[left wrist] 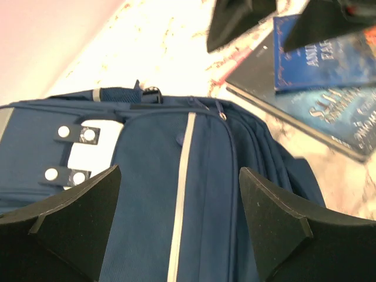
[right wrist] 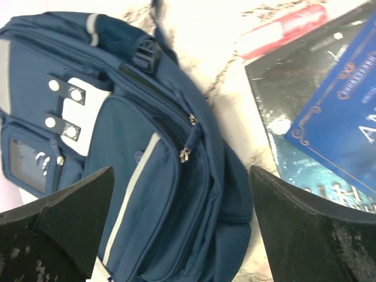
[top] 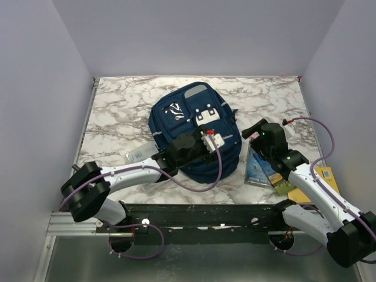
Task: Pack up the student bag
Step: Zip the student bag at the center of the board.
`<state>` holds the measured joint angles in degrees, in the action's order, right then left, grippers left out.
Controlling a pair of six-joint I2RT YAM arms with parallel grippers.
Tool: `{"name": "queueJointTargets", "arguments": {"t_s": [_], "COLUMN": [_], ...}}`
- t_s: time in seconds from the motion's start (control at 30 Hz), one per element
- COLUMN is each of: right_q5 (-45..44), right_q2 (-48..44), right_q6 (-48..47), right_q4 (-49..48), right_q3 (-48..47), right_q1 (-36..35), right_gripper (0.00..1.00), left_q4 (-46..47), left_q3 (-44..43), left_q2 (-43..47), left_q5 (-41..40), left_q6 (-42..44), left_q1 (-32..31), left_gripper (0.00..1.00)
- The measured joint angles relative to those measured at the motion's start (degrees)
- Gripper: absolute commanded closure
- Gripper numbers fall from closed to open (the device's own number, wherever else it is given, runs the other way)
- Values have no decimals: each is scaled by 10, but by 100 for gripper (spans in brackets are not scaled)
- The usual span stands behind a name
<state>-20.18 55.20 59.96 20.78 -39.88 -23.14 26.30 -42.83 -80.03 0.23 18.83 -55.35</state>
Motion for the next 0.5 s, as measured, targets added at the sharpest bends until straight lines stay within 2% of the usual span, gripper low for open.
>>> {"name": "queueJointTargets", "arguments": {"t_s": [0.17, 0.3, 0.37, 0.5], "right_q5": [-17, -10, 3, 47], "right_q2": [0, 6, 11, 19], "right_q6": [58, 94, 97, 101], "right_q4": [54, 76, 79, 74], "right_q3": [0, -2, -4, -10], "right_q1": [0, 14, 32, 65], "right_gripper": [0, 0, 0, 0], "left_q4": [-2, -11, -16, -20], "left_q3": [-95, -146, -163, -191], "left_q2": [-102, -189, -220, -276], "left_q5": [-54, -93, -113, -165], "left_q6": [7, 34, 47, 74], "left_q1": [-28, -48, -52, -51], "left_gripper": [24, 38, 45, 50]}}
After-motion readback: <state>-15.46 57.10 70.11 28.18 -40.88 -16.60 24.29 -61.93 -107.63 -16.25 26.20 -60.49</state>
